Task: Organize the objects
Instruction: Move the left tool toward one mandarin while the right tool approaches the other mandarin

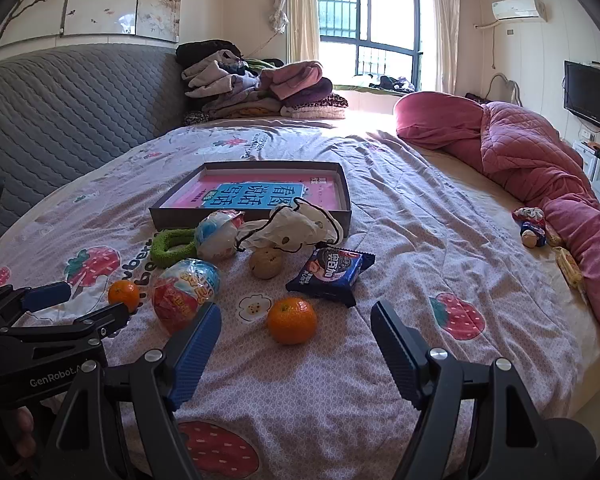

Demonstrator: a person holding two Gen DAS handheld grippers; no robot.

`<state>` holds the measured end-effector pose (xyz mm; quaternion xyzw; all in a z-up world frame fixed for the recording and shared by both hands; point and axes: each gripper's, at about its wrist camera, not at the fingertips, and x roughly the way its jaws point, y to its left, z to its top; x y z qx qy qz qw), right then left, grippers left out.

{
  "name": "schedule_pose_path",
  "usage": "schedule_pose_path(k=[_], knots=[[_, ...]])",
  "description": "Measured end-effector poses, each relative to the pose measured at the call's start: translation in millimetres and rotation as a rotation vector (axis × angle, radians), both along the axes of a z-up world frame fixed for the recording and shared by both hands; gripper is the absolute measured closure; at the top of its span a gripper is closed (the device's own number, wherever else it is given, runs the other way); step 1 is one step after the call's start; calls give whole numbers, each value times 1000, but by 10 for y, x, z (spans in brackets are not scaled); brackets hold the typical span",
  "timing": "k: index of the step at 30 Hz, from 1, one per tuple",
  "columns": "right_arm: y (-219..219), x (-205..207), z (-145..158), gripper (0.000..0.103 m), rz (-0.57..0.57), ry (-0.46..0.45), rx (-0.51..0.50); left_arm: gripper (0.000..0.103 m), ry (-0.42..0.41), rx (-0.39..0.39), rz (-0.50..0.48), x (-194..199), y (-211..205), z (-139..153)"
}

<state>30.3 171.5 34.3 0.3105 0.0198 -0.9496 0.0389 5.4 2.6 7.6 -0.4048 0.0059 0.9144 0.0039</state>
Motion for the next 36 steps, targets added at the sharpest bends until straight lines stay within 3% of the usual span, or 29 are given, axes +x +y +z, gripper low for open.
schedule_pose_path(k=[36], knots=[[-12,61,91,26,2,46,14,22,20,5,-4,35,-1,88]])
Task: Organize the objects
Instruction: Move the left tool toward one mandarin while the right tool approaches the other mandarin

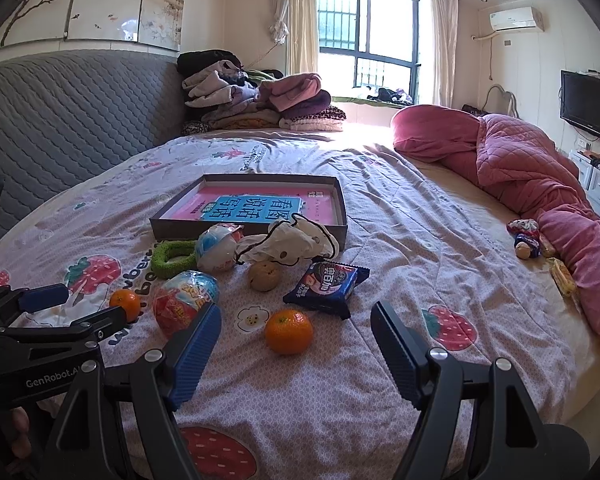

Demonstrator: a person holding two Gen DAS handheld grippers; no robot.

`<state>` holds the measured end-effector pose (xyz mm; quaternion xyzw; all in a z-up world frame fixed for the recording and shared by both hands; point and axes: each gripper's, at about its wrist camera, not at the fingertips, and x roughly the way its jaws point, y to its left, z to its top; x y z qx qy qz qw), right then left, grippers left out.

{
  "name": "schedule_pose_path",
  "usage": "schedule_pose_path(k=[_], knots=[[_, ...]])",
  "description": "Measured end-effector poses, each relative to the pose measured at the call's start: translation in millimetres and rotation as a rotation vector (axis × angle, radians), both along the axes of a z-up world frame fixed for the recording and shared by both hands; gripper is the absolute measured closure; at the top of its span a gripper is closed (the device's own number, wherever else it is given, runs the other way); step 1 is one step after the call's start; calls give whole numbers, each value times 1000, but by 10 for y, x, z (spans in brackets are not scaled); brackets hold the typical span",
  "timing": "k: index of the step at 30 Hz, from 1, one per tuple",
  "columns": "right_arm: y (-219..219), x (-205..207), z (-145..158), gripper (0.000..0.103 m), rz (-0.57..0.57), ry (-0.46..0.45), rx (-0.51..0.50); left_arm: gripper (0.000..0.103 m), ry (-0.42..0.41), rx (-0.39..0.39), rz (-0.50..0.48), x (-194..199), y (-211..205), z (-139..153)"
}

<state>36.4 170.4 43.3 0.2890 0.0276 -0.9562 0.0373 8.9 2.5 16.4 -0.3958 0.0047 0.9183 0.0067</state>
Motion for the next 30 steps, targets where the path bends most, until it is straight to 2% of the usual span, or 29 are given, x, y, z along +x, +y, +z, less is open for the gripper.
schedule_pose_path(k=[12,19,30], knots=[[-1,35,43,26,1,21,-1,22,51,-5,11,55,-38,113],[9,36,105,26,6,30,-22,22,76,38,20,56,-161,210],[43,-125,197,26,26,36,-56,22,18,99,-22,-86,-217,63]])
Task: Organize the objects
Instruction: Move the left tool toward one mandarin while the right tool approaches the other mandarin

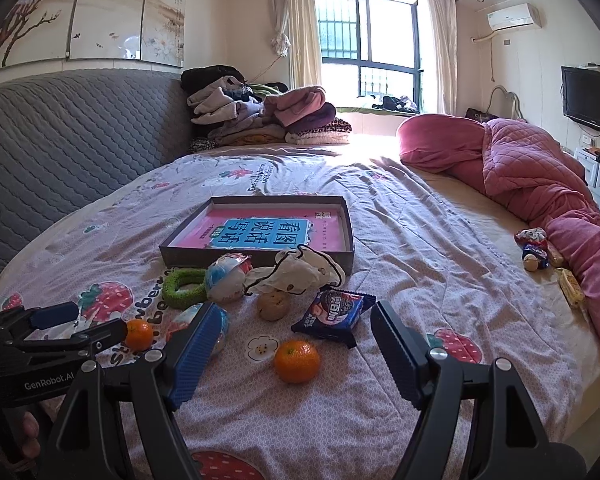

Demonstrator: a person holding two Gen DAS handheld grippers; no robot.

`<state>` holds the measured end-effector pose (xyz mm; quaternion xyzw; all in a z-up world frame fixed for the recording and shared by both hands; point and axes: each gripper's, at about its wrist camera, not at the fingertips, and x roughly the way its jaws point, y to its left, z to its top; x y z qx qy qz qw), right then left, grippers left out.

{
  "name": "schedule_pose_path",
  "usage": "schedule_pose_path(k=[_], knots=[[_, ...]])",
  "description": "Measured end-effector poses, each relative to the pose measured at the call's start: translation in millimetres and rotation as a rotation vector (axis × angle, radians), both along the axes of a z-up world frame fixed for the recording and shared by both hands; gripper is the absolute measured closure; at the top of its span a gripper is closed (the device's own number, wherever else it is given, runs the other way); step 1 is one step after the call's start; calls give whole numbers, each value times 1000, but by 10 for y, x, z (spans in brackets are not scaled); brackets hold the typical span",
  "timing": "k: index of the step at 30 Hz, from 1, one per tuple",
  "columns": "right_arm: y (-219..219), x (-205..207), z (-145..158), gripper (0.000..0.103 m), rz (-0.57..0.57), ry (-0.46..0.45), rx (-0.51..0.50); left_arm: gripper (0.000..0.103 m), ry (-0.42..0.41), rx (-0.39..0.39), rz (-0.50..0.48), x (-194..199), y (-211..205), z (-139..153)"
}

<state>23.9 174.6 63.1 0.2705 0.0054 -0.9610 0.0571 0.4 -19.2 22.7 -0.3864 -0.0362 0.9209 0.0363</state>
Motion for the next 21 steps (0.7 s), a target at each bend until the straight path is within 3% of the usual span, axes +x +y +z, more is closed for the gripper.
schedule_pose_path(k=[21], knots=[[-15,-287,-561,26,28,-162,24,22,-115,6,23,-333,-123,-464]])
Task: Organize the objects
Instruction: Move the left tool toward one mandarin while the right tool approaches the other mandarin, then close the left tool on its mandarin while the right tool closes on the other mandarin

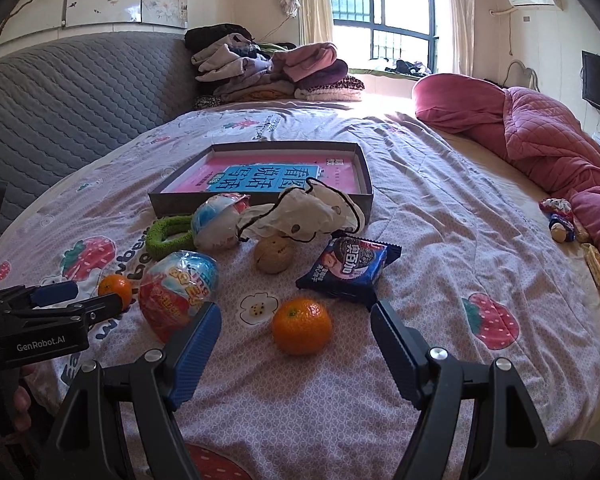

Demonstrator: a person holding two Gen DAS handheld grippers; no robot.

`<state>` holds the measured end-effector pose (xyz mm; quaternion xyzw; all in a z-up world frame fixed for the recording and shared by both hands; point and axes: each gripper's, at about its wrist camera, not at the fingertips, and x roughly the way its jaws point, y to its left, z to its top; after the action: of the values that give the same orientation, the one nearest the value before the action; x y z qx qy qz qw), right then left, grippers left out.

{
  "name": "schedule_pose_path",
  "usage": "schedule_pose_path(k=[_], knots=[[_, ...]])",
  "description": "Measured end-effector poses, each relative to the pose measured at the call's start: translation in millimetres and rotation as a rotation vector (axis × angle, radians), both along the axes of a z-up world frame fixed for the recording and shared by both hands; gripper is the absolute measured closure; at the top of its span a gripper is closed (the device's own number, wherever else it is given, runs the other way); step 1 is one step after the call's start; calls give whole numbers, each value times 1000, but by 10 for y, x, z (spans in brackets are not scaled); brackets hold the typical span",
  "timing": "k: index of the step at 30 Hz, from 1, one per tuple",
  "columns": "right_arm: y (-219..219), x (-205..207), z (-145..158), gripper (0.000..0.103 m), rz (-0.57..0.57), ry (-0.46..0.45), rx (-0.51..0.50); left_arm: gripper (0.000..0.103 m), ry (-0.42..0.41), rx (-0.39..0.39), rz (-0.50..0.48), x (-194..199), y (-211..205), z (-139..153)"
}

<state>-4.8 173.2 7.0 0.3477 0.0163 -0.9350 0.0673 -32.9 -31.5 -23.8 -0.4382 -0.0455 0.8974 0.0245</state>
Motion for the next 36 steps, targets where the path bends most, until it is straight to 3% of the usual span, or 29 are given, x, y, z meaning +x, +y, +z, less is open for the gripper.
schedule_pose_path(k=[16,32,36], knots=[[-21,-218,-263,27,-31,-62,37,33,-18,9,-26,-160,9,-161],[-132,-266,-369,43,-3,-67,89,58,-10,2,-49,-190,50,-201],[-156,-285,-403,51,3,-70,107,63,1,-12,-52,-195,70,-195]])
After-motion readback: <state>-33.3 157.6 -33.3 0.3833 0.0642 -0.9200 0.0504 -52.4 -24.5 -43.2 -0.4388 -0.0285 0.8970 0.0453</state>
